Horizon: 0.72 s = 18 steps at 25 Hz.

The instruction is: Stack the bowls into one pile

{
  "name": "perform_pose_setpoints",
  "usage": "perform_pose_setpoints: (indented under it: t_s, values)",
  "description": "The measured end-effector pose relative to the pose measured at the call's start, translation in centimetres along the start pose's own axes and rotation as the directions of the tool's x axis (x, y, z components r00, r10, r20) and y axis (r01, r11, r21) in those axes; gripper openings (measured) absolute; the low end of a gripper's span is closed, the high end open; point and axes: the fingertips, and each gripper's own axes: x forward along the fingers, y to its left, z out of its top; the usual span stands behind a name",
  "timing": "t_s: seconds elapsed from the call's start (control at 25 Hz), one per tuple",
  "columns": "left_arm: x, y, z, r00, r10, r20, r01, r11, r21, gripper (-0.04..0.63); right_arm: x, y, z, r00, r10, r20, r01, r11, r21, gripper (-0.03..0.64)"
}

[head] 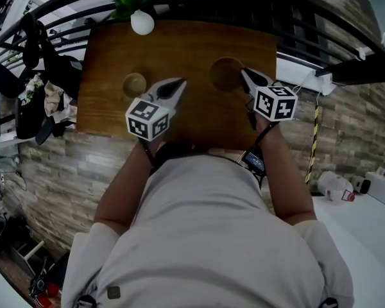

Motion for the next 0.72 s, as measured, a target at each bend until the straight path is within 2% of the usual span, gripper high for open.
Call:
perform_pose_setpoints:
  t_s: [0.32,0.72]
  values:
    - [-3.3,2.1,0.8,0.999,0.049,0.021,-0.049,0.999,0.008,0.005,0.9,2.2,1.0,1.0,0.023,0.009,-0.022,1.0,-0.017,0.02]
    - [-9.3,6.8,1.0,0.998,0.053,0.025,-0.054,0.998,0.022,0.005,3.5,7.3,1.4,1.0,0.002,0.031,-0.002,1.0,-0.006,0.02]
